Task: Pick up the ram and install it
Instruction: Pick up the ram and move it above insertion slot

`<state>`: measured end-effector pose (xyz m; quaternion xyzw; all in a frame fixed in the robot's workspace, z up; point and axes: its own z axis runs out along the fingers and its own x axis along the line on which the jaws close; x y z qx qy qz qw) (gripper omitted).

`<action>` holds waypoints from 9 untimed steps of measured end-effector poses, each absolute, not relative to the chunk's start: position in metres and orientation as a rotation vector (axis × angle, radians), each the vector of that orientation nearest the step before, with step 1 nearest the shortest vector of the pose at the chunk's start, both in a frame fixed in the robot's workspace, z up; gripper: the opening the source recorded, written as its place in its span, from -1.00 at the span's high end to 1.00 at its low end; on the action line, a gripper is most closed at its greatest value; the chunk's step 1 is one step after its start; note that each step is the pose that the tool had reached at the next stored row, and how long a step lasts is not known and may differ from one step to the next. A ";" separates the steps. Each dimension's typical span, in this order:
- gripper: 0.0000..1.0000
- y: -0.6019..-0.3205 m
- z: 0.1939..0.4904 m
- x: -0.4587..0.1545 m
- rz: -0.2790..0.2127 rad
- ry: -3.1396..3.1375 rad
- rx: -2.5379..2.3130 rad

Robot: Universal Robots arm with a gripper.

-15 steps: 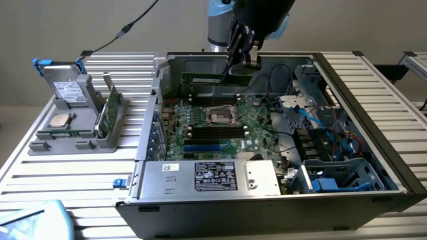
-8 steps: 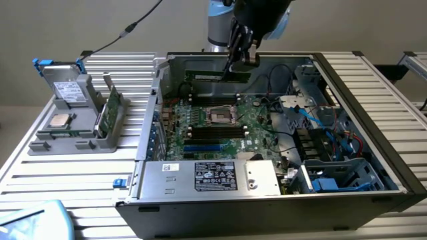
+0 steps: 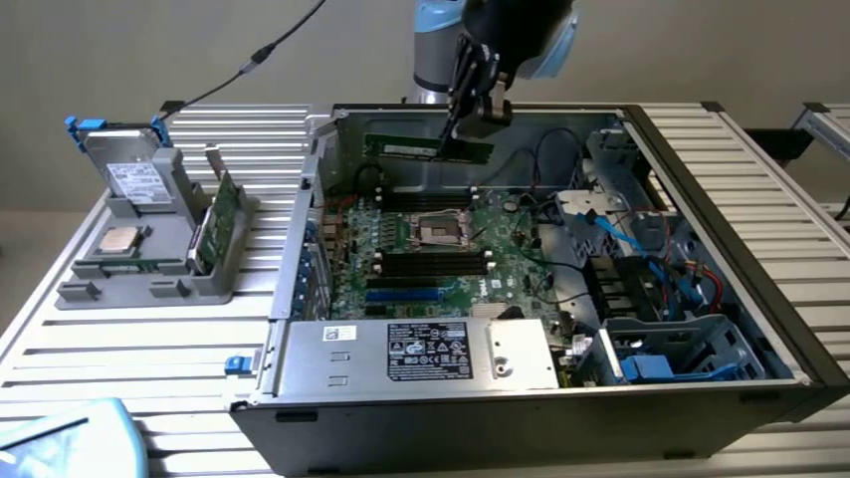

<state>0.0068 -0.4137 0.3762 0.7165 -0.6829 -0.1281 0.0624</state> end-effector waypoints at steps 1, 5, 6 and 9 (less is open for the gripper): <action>0.73 -0.412 0.376 0.007 -0.377 -2.062 2.161; 0.73 -0.406 0.374 0.008 -0.334 -2.051 2.138; 0.73 -0.404 0.373 0.008 -0.325 -2.049 2.134; 0.73 -0.402 0.373 0.008 -0.319 -2.050 2.128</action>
